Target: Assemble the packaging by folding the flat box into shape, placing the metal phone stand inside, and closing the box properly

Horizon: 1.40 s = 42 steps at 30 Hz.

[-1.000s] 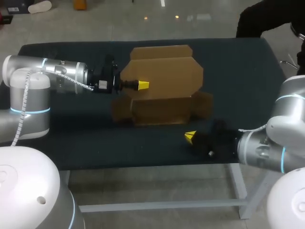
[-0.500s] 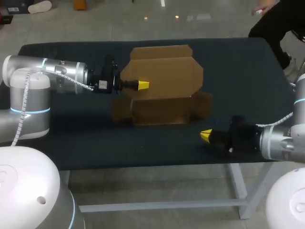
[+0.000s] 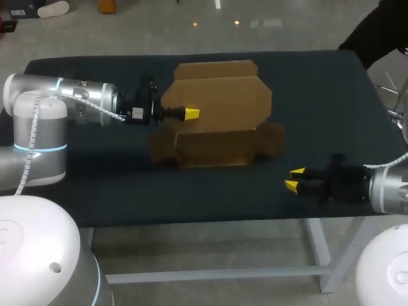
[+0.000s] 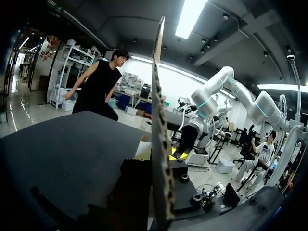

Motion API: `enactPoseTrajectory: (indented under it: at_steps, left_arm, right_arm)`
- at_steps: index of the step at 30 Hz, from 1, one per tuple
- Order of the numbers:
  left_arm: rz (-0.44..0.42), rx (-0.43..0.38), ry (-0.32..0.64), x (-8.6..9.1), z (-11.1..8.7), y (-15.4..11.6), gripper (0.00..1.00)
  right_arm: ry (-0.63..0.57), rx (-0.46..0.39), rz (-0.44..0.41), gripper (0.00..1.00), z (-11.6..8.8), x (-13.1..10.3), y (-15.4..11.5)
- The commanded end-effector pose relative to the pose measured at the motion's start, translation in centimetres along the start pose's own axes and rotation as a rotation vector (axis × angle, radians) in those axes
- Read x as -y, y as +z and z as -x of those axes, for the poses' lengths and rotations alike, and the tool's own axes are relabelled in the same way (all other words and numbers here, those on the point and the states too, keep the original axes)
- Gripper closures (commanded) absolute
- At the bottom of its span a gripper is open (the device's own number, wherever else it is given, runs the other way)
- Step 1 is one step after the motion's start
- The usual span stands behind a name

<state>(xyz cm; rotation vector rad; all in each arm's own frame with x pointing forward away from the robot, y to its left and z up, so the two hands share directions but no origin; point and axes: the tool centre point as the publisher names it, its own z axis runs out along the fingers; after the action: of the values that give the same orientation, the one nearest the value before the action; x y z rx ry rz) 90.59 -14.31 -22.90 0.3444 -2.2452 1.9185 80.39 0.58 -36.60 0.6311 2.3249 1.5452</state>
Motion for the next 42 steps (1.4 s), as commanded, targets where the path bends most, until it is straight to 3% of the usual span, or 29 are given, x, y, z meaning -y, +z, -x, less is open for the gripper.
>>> enactPoseTrajectory:
  at_steps: [1, 8, 9, 11, 15, 32, 42]
  left_arm:
    - [0.000, -0.002, 0.000, -0.3, 0.1, 0.1, 1.00]
    - [0.000, -0.002, 0.000, -0.3, 0.1, 0.1, 1.00]
    - [0.000, -0.002, 0.000, -0.3, 0.1, 0.1, 1.00]
    - [0.000, -0.002, 0.000, -0.3, 0.1, 0.1, 1.00]
    - [0.000, -0.002, 0.000, -0.3, 0.1, 0.1, 1.00]
    - [0.000, -0.002, 0.000, -0.3, 0.1, 0.1, 1.00]
    - [0.000, -0.002, 0.000, -0.3, 0.1, 0.1, 1.00]
  right_arm:
    - [-0.009, 0.018, 0.013, 0.56, 0.3, 0.1, -1.2]
    - [-0.040, 0.057, -0.011, 0.54, 1.7, 0.2, -2.1]
    - [-0.049, 0.056, -0.010, 0.52, 2.0, 0.2, -2.1]
    - [-0.059, 0.054, -0.003, 0.37, 2.6, 0.3, -2.2]
    - [-0.077, 0.047, 0.003, 0.33, 3.7, 0.5, -2.2]
    - [-0.143, -0.040, 0.013, 0.36, 9.1, -1.1, 2.0]
    - [-0.152, -0.078, 0.026, 0.38, 11.0, -1.8, 4.3]
